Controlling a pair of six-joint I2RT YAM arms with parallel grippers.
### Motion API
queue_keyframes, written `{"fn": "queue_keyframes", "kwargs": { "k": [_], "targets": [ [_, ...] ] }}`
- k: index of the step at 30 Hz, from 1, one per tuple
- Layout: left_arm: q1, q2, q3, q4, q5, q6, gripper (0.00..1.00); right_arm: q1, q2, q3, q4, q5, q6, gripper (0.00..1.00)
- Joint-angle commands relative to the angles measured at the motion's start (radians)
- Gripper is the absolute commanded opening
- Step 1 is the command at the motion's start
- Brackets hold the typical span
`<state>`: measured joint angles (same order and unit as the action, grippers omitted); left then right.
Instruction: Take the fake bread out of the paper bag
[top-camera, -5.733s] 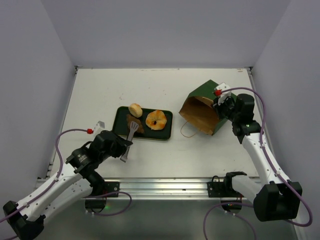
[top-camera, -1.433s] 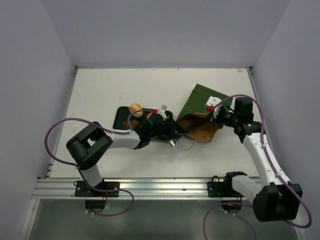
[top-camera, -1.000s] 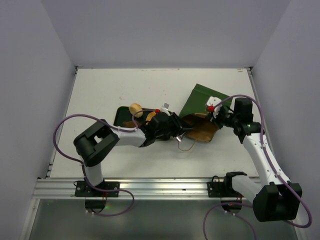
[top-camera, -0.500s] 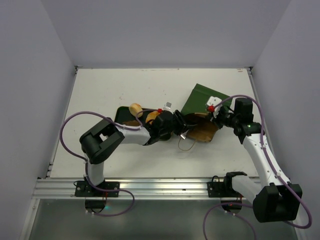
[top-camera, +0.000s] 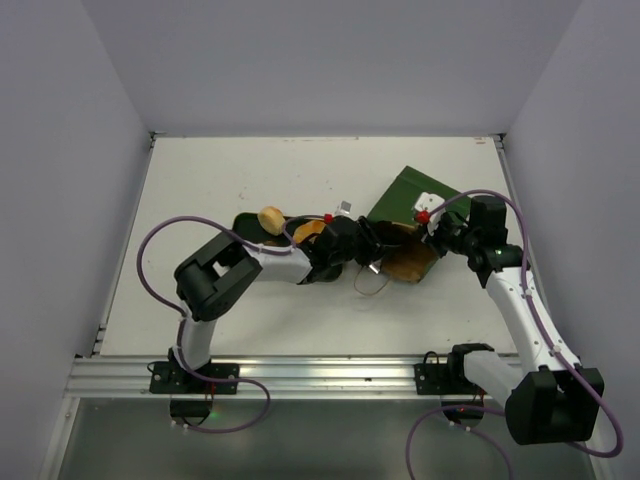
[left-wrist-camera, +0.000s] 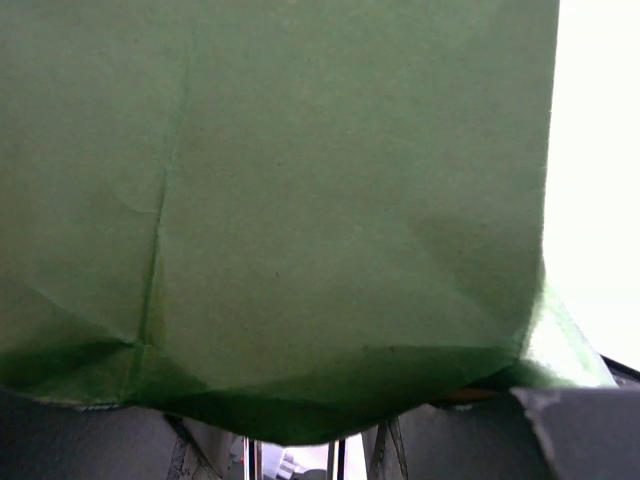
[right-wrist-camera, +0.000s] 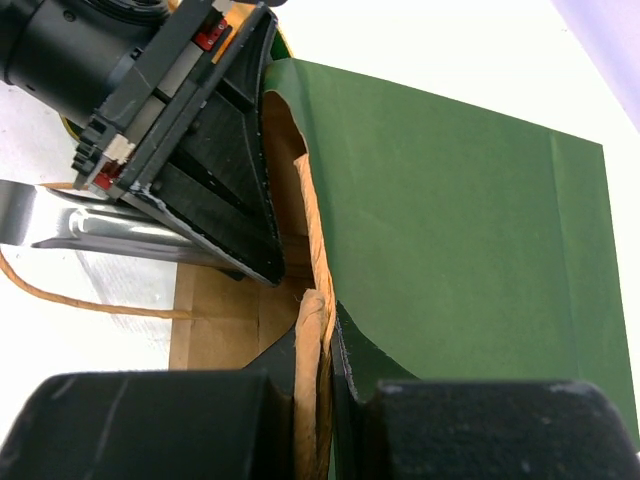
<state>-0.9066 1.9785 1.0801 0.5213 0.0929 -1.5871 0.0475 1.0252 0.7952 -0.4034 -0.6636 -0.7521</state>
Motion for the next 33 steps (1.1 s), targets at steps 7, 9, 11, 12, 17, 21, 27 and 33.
{"fn": "queue_keyframes", "kwargs": {
  "k": [7, 9, 11, 12, 17, 21, 27, 33],
  "targets": [
    [-0.006, 0.051, 0.125, -0.093, 0.016, 0.045, 0.45, -0.003, -0.014, -0.002, 0.023, -0.04, 0.008, 0.06],
    [-0.005, 0.06, 0.135, -0.102, 0.025, 0.055, 0.42, -0.003, -0.014, -0.002, 0.023, -0.044, 0.007, 0.06],
    [-0.006, 0.077, 0.144, -0.104, 0.04, 0.059, 0.37, -0.001, -0.016, -0.001, 0.021, -0.045, 0.008, 0.06],
    [-0.006, 0.082, 0.145, -0.103, 0.045, 0.059, 0.34, -0.003, -0.016, -0.001, 0.021, -0.047, 0.008, 0.06],
    [-0.006, 0.094, 0.142, -0.086, 0.064, 0.065, 0.15, -0.003, -0.017, -0.004, 0.021, -0.041, 0.008, 0.06],
    [-0.006, 0.06, 0.132, -0.098, 0.056, 0.11, 0.02, -0.001, -0.02, -0.008, 0.034, -0.025, 0.016, 0.06],
    [-0.006, -0.036, 0.071, -0.136, 0.037, 0.196, 0.0, -0.003, -0.031, -0.022, 0.099, 0.057, 0.069, 0.06],
    [-0.006, -0.131, -0.025, -0.103, 0.045, 0.21, 0.0, -0.003, -0.033, -0.025, 0.129, 0.104, 0.097, 0.06]
  ]
}}
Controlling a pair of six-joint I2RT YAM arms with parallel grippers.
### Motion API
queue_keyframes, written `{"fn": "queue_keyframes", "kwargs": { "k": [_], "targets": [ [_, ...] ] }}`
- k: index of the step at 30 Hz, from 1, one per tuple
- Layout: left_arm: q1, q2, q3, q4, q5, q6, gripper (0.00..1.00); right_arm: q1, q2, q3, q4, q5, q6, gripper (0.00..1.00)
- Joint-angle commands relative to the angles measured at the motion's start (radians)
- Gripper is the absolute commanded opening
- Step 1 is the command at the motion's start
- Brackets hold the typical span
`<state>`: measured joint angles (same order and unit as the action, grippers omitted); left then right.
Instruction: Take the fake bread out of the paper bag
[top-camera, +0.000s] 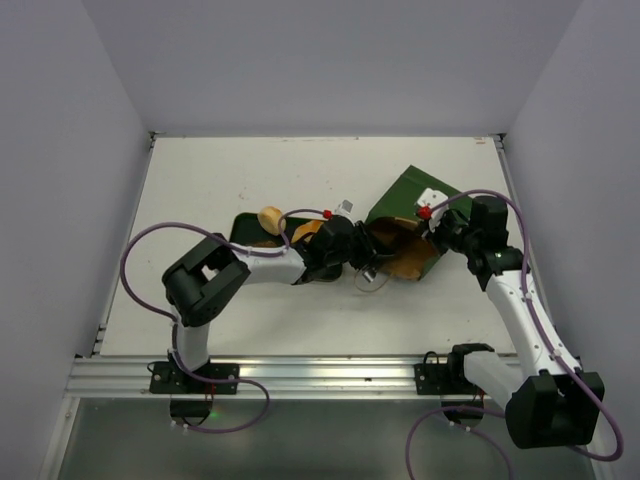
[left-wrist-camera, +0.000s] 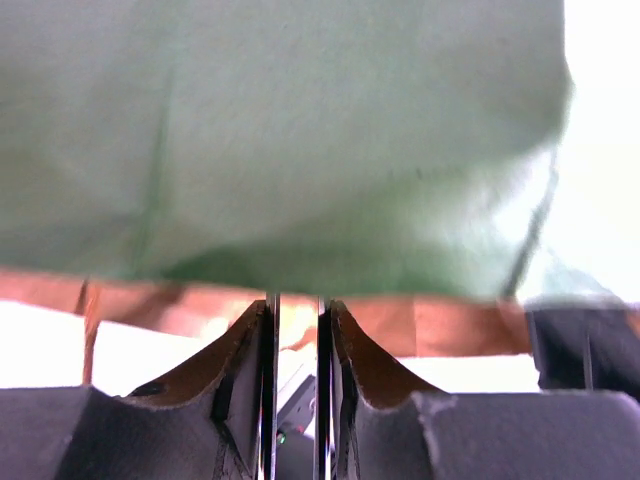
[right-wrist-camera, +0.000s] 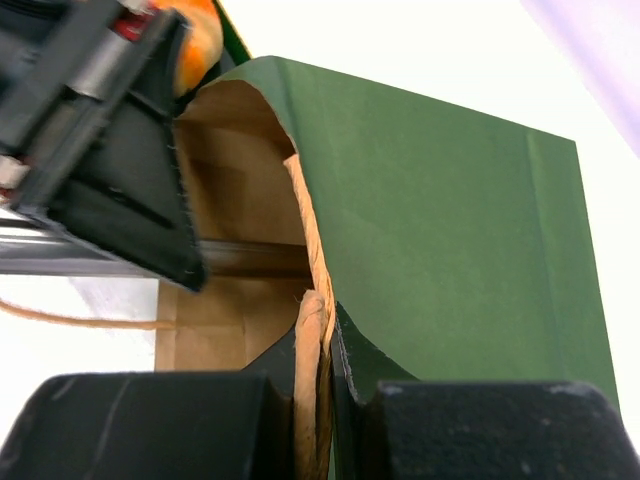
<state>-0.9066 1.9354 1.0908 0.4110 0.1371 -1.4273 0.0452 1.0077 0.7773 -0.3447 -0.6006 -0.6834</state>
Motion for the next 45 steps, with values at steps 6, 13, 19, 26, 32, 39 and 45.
{"fn": "queue_keyframes", "kwargs": {
  "k": [6, 13, 19, 26, 32, 39, 45],
  "targets": [
    [-0.006, -0.162, -0.106, 0.006, -0.005, 0.082, 0.0, -0.001, -0.02, -0.012, 0.087, 0.062, 0.038, 0.06],
    [-0.006, -0.242, -0.149, 0.003, 0.009, 0.105, 0.0, 0.001, -0.015, -0.015, 0.101, 0.094, 0.048, 0.06],
    [-0.006, -0.348, -0.198, -0.035, 0.013, 0.134, 0.0, -0.001, -0.008, -0.015, 0.125, 0.142, 0.079, 0.05],
    [-0.006, -0.469, -0.272, -0.092, 0.036, 0.162, 0.0, -0.001, -0.004, -0.016, 0.15, 0.18, 0.108, 0.04],
    [-0.006, -0.564, -0.347, -0.107, 0.048, 0.16, 0.0, -0.001, -0.003, -0.016, 0.154, 0.19, 0.114, 0.03],
    [-0.006, -0.648, -0.394, -0.127, 0.07, 0.159, 0.0, -0.002, -0.001, -0.018, 0.159, 0.197, 0.12, 0.03],
    [-0.006, -0.682, -0.411, -0.132, 0.125, 0.154, 0.0, -0.002, 0.0, -0.016, 0.164, 0.206, 0.13, 0.03]
  ]
}}
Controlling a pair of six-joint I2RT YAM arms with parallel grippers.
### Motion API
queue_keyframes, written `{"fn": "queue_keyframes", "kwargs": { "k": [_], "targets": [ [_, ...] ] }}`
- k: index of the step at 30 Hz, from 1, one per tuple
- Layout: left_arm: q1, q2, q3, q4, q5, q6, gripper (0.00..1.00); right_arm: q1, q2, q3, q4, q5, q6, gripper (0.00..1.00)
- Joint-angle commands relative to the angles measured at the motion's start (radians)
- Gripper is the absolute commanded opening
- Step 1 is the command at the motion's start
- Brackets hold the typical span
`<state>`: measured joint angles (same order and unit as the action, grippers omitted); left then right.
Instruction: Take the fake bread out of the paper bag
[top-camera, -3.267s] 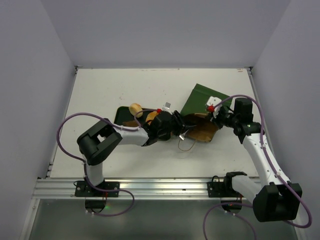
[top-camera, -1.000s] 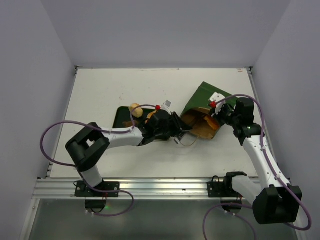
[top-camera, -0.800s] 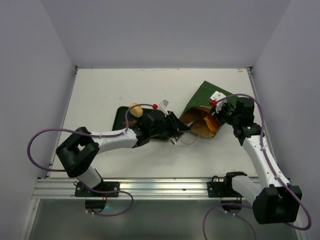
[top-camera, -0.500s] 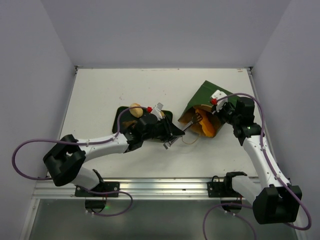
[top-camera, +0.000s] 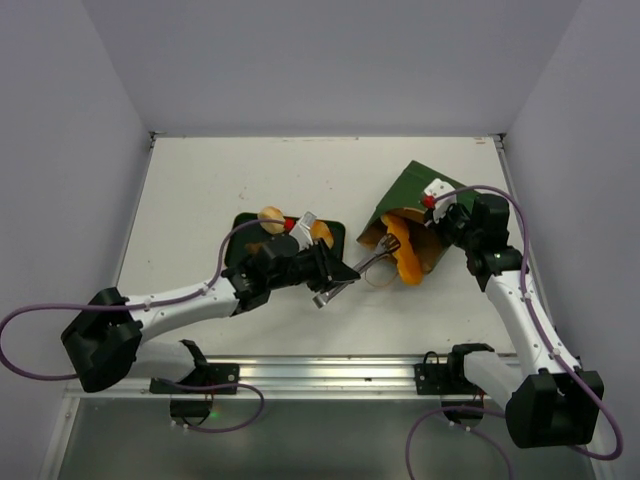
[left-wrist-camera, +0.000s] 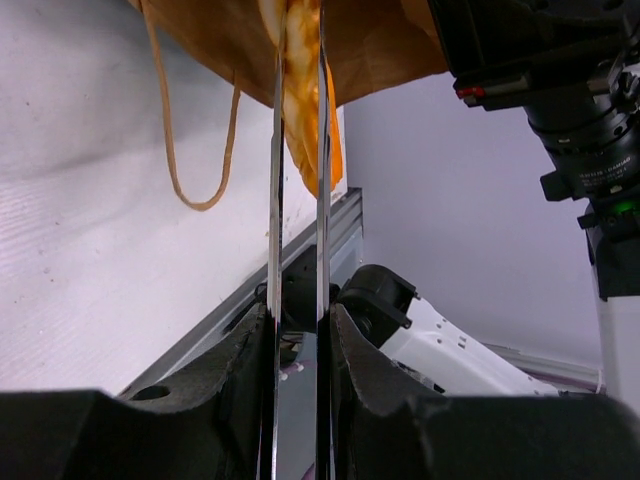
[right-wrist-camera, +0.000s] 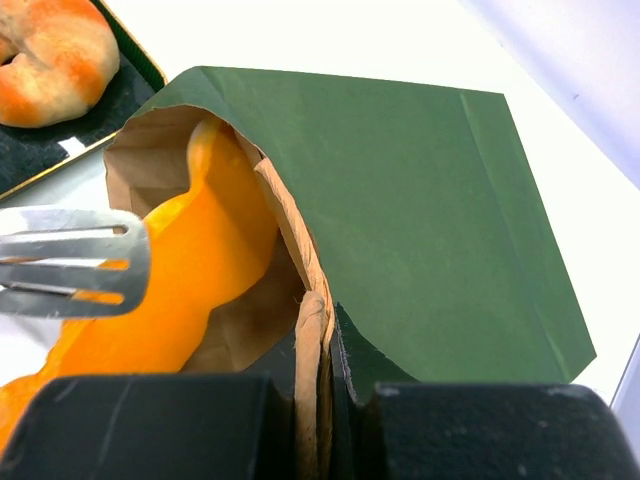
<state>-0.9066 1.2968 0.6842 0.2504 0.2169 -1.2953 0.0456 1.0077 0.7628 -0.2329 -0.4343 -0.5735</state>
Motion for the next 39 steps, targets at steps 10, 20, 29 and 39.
{"fn": "queue_keyframes", "kwargs": {
  "k": [10, 20, 29, 39],
  "targets": [
    [-0.006, -0.145, -0.018, -0.088, 0.114, 0.074, 0.0, -0.003, 0.003, -0.005, 0.073, 0.066, 0.041, 0.02],
    [-0.006, -0.304, -0.071, -0.18, 0.144, 0.096, 0.0, -0.001, 0.009, -0.002, 0.083, 0.094, 0.058, 0.01],
    [-0.003, -0.516, -0.094, -0.344, 0.003, 0.113, 0.0, -0.003, 0.011, 0.0, 0.083, 0.1, 0.063, 0.01],
    [0.173, -0.577, -0.094, -0.428, -0.148, 0.125, 0.0, -0.003, 0.005, -0.002, 0.084, 0.098, 0.063, 0.01]
  ]
}}
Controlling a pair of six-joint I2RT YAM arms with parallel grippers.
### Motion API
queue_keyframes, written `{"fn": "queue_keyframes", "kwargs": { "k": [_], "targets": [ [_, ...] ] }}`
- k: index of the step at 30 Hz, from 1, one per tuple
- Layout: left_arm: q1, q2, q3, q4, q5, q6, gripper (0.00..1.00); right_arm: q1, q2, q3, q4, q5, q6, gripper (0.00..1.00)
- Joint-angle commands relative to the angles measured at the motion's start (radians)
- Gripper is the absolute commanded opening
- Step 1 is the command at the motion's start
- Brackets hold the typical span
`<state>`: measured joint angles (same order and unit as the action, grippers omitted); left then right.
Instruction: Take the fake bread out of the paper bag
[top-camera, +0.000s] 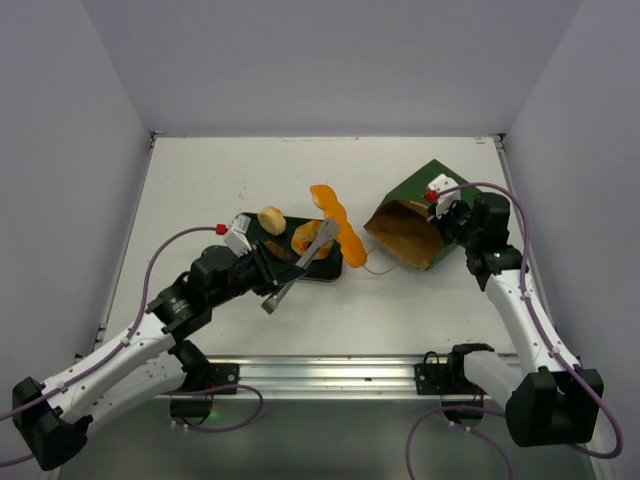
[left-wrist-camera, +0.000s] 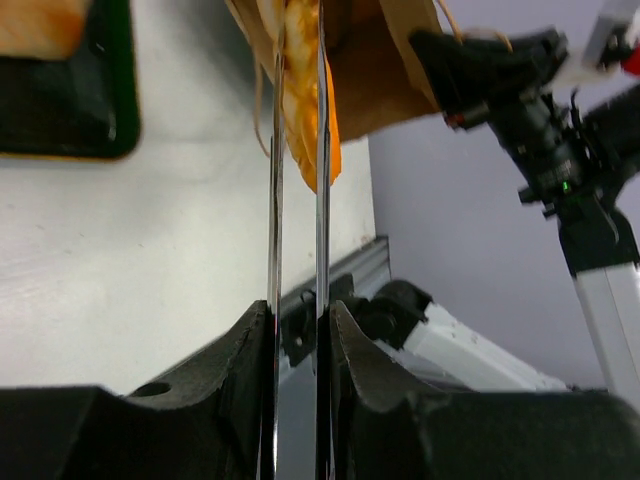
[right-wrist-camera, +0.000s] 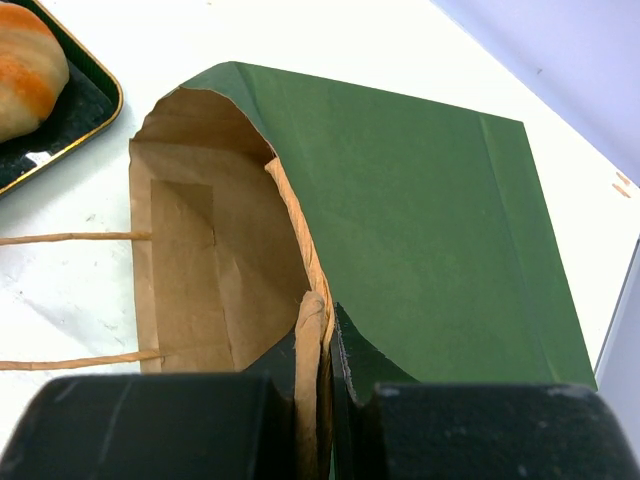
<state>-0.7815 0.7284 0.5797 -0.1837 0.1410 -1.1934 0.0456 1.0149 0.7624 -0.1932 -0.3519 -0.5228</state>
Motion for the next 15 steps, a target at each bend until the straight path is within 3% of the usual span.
{"fn": "queue_keyframes", "kwargs": {
  "k": [1, 15],
  "targets": [
    [0.06, -0.009, 0.011, 0.003, -0.081, 0.025, 0.0, -0.003, -0.004, -0.002, 0.044, 0.016, 0.012, 0.01],
    [0.079, -0.086, -0.021, -0.178, -0.21, 0.149, 0.0, -0.003, -0.004, -0.003, 0.046, 0.008, 0.009, 0.01]
  ]
}}
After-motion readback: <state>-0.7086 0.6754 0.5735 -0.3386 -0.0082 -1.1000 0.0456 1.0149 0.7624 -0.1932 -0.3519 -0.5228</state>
